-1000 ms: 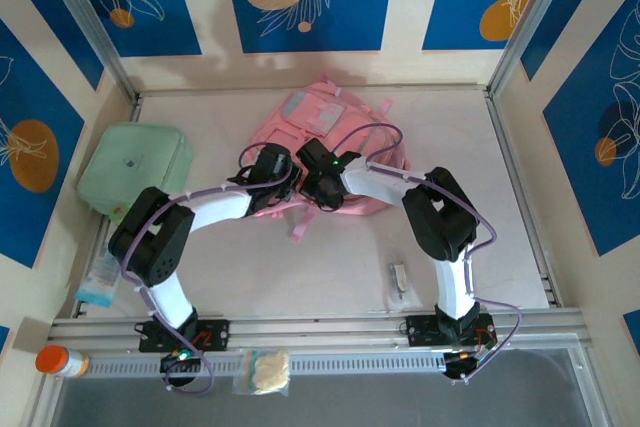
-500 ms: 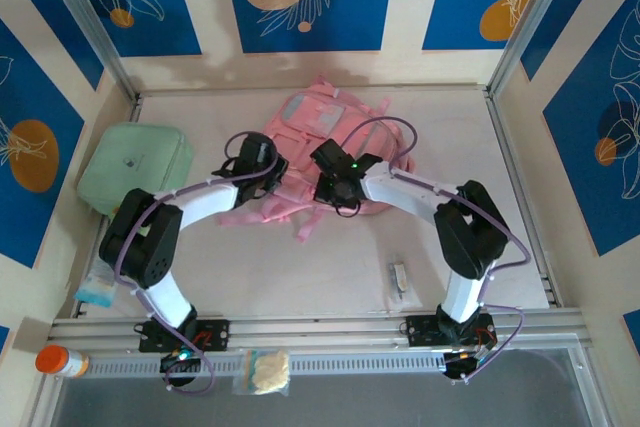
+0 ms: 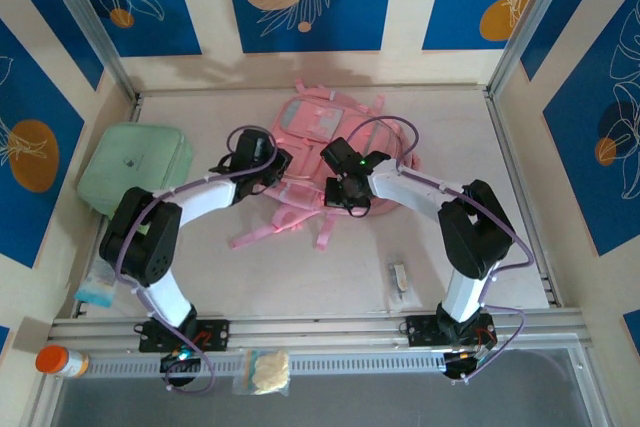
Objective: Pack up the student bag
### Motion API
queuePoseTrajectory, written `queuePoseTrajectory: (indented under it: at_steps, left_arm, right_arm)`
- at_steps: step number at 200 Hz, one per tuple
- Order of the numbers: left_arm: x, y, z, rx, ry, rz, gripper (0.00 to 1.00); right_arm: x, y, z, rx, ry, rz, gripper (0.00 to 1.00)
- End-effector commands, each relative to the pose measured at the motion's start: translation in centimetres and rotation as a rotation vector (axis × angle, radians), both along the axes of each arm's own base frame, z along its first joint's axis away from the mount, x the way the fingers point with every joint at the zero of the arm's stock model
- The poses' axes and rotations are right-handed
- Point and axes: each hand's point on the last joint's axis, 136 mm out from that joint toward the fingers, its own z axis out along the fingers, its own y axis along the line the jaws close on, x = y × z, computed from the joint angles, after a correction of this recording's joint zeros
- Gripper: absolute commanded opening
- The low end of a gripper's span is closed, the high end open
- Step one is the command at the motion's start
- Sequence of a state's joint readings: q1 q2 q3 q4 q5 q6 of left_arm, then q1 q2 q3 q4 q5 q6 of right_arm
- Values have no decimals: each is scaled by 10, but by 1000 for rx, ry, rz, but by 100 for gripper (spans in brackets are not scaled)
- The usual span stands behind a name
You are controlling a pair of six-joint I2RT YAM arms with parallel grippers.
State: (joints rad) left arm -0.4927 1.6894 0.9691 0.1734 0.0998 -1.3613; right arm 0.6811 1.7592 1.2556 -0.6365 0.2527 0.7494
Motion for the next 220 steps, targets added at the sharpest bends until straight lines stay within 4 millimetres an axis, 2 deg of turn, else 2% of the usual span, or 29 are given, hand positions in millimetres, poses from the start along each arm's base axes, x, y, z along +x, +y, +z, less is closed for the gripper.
queuePoseTrajectory:
  at_steps: [1,23,52,76,105,126,145,159,185,207,220]
  left_arm:
    - [-22,-20,7,-103,0,7,22]
    - [-39,-41,-3,-181,23,29,27]
    - [-46,-67,-8,-179,38,12,33]
    - [-44,-67,-14,-126,19,65,36]
    - [-40,-75,-24,-99,40,75,36]
    - [-40,-66,-39,-46,73,133,35]
    - [-34,-62,-42,-9,60,157,32]
    - [-33,-61,-47,19,81,166,23]
    - [-26,-53,-55,60,91,192,15]
    - [-23,-46,-60,105,94,207,0]
    - [-20,-36,-61,131,89,224,0]
  right_arm:
    - [4,7,4,45,-7,29,0]
    - [1,6,3,55,0,29,0]
    - [-1,8,1,71,0,22,0]
    - [-1,10,1,85,-1,25,0]
    - [0,9,2,74,-10,15,0]
    - [1,7,0,71,-9,1,0]
    - [2,8,0,70,-16,9,0]
    - [3,6,0,50,-20,6,0]
    - [3,-2,6,-8,-27,6,0]
    - [1,-9,9,-57,-40,28,0]
    - [-2,-15,5,-95,-40,38,0]
